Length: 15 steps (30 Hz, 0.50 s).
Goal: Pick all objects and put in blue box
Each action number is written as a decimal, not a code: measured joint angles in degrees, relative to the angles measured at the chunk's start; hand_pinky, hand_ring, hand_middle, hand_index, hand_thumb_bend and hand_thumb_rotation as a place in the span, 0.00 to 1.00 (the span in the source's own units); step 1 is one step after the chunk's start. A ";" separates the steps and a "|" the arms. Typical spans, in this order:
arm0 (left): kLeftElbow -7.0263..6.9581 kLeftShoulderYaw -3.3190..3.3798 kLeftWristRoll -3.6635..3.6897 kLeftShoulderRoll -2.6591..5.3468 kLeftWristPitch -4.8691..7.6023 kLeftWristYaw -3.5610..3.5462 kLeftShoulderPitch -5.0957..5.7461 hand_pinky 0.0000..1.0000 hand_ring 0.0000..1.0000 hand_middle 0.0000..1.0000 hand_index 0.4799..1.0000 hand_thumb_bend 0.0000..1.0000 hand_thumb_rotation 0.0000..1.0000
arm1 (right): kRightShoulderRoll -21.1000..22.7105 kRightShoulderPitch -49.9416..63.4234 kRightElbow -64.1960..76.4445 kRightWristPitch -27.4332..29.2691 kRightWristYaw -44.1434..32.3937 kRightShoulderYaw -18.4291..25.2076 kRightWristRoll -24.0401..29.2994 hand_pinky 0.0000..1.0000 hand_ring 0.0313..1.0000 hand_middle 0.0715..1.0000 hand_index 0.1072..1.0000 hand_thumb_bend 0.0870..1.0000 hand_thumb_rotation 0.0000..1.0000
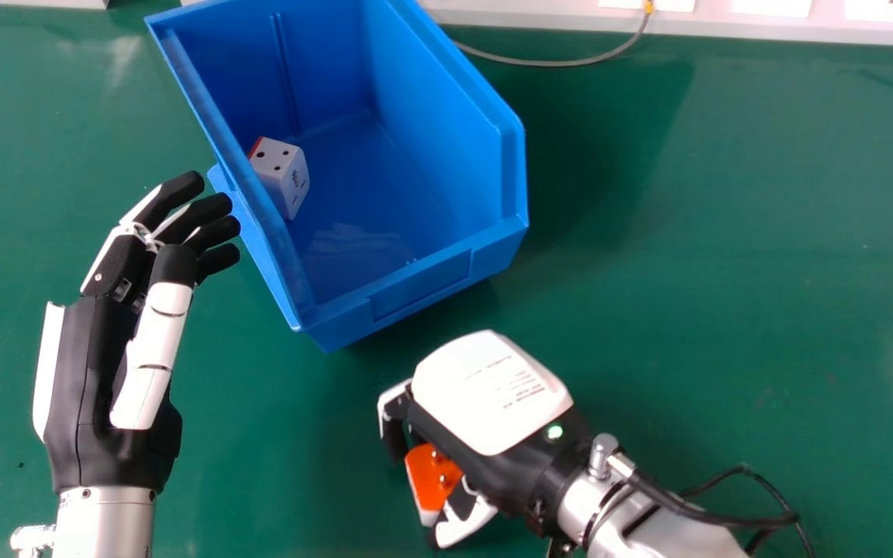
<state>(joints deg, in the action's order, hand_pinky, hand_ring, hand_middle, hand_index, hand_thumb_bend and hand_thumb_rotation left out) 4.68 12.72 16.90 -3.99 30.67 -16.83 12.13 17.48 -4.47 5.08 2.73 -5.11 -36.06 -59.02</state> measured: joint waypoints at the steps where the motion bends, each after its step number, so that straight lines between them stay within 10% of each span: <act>1: 0.00 -0.01 0.00 0.00 -0.01 -0.01 -0.03 0.77 0.77 0.78 0.59 0.64 0.67 | -0.01 0.07 1.48 -0.09 -0.58 0.76 0.60 0.27 0.36 0.40 0.43 0.48 0.00; 15: 0.48 0.00 -0.08 -0.01 0.07 -0.19 -0.32 0.77 0.78 0.78 0.60 0.66 0.68 | -0.43 0.67 21.12 -10.04 -18.34 9.79 4.85 0.24 0.38 0.42 0.44 0.48 0.00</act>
<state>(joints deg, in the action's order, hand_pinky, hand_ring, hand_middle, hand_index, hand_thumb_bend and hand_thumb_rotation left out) 5.16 12.72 16.83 -4.01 30.74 -17.01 11.81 17.04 -3.81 26.20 -7.31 -23.45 -26.28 -54.17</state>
